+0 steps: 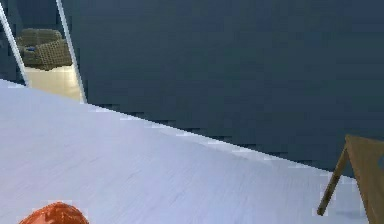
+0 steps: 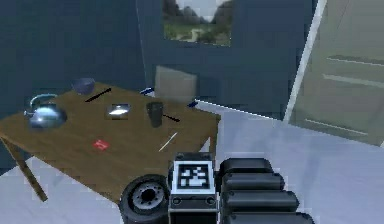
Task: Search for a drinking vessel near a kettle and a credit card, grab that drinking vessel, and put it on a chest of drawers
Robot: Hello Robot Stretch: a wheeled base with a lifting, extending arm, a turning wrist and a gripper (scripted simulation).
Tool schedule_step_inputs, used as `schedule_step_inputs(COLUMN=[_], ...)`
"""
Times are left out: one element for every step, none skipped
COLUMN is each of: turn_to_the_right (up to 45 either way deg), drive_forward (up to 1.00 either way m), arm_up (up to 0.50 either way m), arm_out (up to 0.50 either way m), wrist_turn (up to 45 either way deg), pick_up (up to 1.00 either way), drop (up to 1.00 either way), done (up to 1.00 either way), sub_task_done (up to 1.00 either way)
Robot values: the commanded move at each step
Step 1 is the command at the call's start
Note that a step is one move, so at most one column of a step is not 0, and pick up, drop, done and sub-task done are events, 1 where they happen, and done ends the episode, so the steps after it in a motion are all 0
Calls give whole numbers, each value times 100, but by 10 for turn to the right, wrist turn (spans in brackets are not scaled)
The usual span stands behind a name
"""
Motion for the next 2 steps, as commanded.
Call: schedule_step_inputs(turn_to_the_right=[0,-150], drive_forward=[65,0], arm_up=[0,0], arm_out=[0,0], wrist_turn=[0,0], pick_up=[0,0], drop=[0,0], done=[0,0], sub_task_done=[0,0])
